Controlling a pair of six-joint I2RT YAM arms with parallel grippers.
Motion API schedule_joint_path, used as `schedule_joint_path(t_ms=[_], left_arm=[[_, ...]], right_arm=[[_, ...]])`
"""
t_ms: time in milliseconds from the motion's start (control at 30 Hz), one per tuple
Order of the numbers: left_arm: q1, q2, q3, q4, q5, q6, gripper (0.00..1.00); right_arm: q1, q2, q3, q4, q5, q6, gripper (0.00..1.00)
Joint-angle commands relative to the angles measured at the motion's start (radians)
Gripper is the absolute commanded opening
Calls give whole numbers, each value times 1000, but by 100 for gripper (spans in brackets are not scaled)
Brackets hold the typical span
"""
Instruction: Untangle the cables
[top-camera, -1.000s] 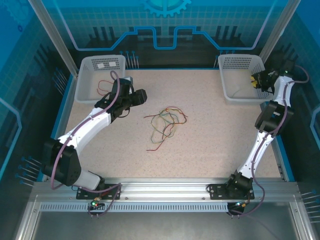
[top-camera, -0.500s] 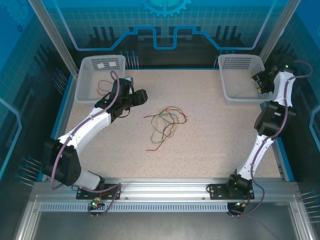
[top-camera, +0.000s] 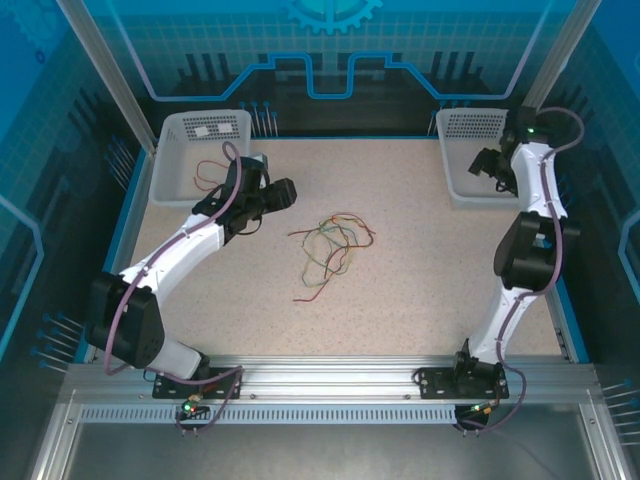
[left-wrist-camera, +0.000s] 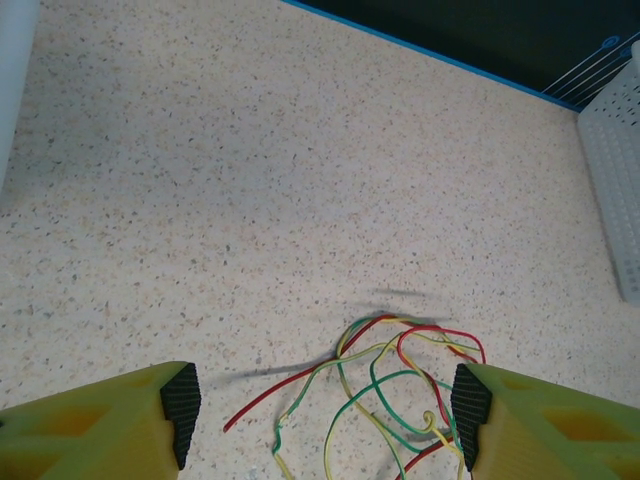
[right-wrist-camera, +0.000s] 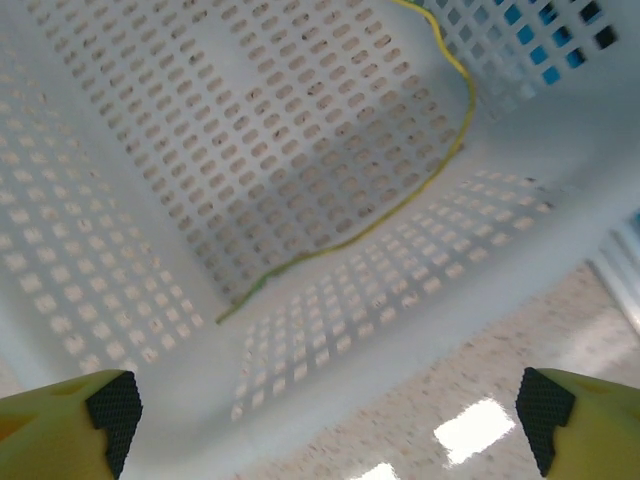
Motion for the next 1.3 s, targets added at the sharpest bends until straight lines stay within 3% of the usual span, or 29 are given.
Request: schedule_joint_path(t_ms=[0, 33, 67, 100, 133, 200, 333, 500, 700, 833, 967, 1067, 1267], left_arm=[[-6, 19, -15, 42, 35, 7, 70], [-12, 30, -12, 36, 42, 12, 70], [-20, 41, -5, 27, 43, 17, 70], [-34, 53, -1, 20, 42, 25, 69], [-49, 63, 0, 18, 46, 37, 70], [-76, 81, 6, -7, 35, 43, 69], [-125, 109, 2, -51, 40, 40, 64], [-191, 123, -63, 1, 50, 35, 63], [-226, 227, -49, 57, 107, -1, 60], [-236, 281, -26, 100, 141, -13, 60], [-243, 324, -18, 102, 123, -21, 58], [-244, 313, -41, 122, 95, -22, 57], [-244, 262, -66, 101, 27, -19, 35]], right_arm=[[198, -171, -82, 73, 250, -65, 100], [260, -212, -142, 121, 300, -63, 100], [299, -242, -191, 166, 256, -77, 100], [329, -272, -244, 205, 135, -89, 100], [354, -301, -301, 252, 7, -98, 96], [427, -364, -430, 375, -140, -117, 77], [595, -443, -625, 531, -256, -196, 70], [628, -461, -791, 649, -529, -245, 66], [654, -361, -827, 693, -453, -343, 72], [656, -283, -802, 747, -462, -329, 72], [654, -186, -732, 728, -331, -278, 70], [634, -143, -706, 754, -300, -247, 72], [628, -82, -608, 723, -196, -256, 76]])
